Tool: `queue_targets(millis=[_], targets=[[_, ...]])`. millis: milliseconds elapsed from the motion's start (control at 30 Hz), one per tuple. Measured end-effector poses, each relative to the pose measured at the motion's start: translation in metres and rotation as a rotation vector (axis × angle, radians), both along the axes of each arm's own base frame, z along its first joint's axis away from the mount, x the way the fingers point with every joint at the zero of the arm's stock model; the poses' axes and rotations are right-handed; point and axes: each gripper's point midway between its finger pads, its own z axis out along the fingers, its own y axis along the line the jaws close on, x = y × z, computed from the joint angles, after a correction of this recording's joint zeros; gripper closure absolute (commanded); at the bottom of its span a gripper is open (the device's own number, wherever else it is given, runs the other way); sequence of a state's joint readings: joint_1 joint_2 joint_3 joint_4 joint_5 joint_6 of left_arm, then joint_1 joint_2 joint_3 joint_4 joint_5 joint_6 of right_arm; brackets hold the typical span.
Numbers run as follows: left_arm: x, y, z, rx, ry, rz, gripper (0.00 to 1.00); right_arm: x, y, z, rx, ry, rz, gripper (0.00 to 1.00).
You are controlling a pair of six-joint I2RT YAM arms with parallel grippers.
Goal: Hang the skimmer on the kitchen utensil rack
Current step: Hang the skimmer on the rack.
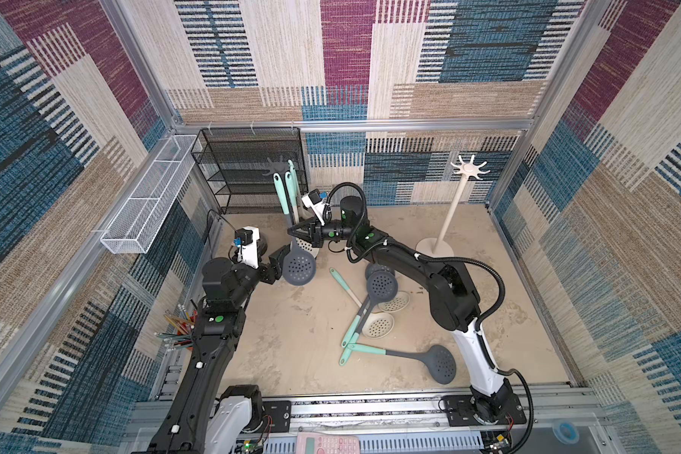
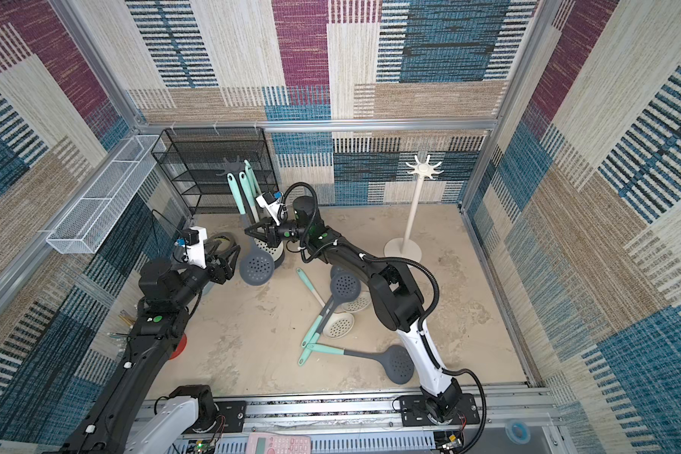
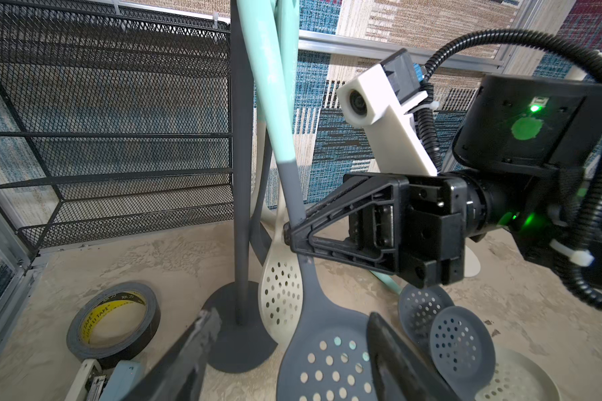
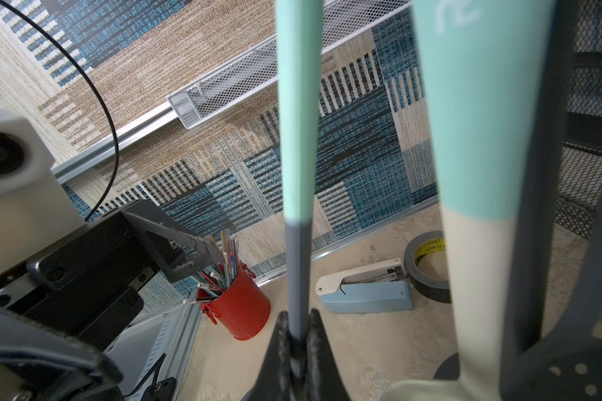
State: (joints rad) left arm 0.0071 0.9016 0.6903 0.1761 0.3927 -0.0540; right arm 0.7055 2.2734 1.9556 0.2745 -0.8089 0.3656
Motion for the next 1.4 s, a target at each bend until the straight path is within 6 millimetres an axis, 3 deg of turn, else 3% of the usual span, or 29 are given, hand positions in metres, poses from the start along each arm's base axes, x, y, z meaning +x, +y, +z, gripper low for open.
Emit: queue_targets(millis=[267,333,500,733,1000,1133,1300,1400], targets=[[0.000,0.000,0.000,0.000,0.002,0.000,0.29,0.000,0.000,0.001,0.009,0.021,-0.006,1.00],[0.000,0.000,0.000,0.000,0.002,0.000,0.29,0.001,0.000,0.001,0.010,0.028,-0.009,0.91],[0.000,0.000,0.000,0.000,0.002,0.000,0.29,0.004,-0.005,-0.003,0.000,0.044,-0.054,0.58],[0.001,0.000,-0.002,0.000,0.005,0.000,0.29,-0.003,-0.019,0.012,0.015,0.006,-0.098,0.36],[0.003,-0.001,-0.006,-0.001,0.018,-0.007,0.31,-0.001,-0.042,0.030,0.022,-0.068,-0.206,0.31],[0.001,-0.007,-0.006,-0.007,0.021,-0.038,0.32,0.018,-0.073,0.036,0.015,-0.096,-0.315,0.31],[-0.004,-0.019,-0.002,-0.010,0.012,-0.086,0.32,0.041,-0.113,0.028,-0.026,-0.099,-0.457,0.30],[-0.008,-0.024,0.004,-0.011,-0.004,-0.105,0.32,0.043,-0.124,0.030,-0.040,-0.117,-0.500,0.30]])
